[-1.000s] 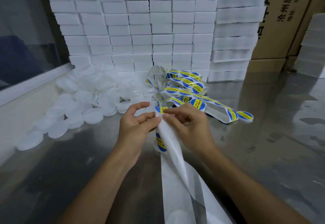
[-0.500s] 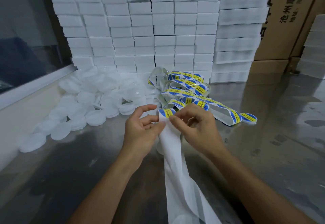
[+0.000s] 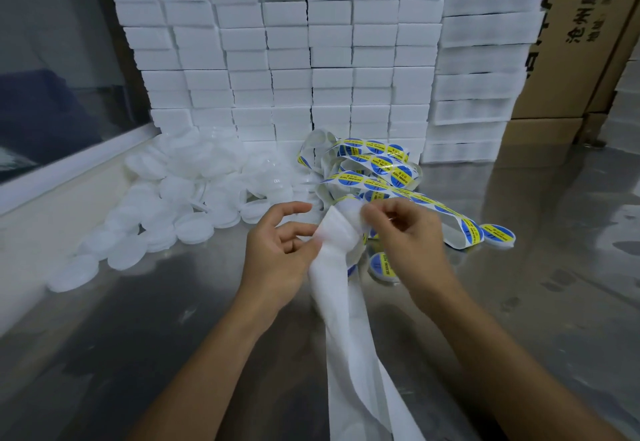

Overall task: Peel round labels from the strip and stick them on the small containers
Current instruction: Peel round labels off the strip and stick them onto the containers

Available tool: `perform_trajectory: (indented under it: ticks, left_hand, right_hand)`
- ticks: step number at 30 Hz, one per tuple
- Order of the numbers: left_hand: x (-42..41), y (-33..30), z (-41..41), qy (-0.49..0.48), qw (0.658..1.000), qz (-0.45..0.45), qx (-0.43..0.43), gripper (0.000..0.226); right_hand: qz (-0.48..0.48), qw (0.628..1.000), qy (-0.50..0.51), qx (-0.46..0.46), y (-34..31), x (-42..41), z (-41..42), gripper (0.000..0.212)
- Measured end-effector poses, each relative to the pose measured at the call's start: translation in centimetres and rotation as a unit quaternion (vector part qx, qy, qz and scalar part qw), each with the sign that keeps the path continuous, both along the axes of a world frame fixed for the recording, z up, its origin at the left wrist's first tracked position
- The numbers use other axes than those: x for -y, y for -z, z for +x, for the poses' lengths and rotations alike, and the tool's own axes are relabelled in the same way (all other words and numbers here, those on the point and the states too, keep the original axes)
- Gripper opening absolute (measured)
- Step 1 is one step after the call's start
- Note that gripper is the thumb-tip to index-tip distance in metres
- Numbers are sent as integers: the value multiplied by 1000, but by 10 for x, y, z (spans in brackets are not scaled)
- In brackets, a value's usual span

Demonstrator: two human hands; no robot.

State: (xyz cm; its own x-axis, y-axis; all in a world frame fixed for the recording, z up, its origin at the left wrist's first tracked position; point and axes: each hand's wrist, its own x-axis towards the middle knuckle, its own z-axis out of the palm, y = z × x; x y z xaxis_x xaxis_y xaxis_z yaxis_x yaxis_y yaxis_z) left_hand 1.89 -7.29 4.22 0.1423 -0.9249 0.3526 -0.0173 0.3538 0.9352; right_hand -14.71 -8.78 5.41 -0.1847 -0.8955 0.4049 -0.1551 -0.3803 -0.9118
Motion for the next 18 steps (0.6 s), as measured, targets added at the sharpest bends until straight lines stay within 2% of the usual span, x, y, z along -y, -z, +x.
perform_trajectory:
  ticks: [3,5,7,8,9,11,12,13,15,18]
  left_hand:
    - [4,0,4,-23,1000,-14,2,37]
    - [8,0,9,-64,998,-17,-6,31]
    - [14,0,20,-142,990,-3,-2,21]
    - [19,0,30,-204,978,14,45,19]
    - [24,1,43,-282,948,38,139,21]
    - [30,5,80,-423,830,103,348,40]
    - [30,8,99,-464,778,144,398,51]
    - [30,13,117,-483,747,190,416,61]
    - [27,23,144,-491,730,270,391,73]
    - [26,29,159,-478,719,372,340,77]
  right_hand:
    - [111,972,-20,206,-8,0,-9,9]
    - [137,942,-40,305,-11,0,-13,4]
    - [131,936,-45,324,-13,-1,-14,2]
    - [122,939,-47,319,-13,-1,-13,2]
    - [114,942,-50,311,-13,-2,-12,3]
    - [102,950,-56,291,-13,-3,-10,9]
    - [98,953,-57,281,-12,-4,-10,10]
    - [98,955,-56,275,-12,-4,-10,10]
    - [101,955,-58,275,-13,-5,-10,8]
    - [106,953,-64,275,-14,-5,-10,10]
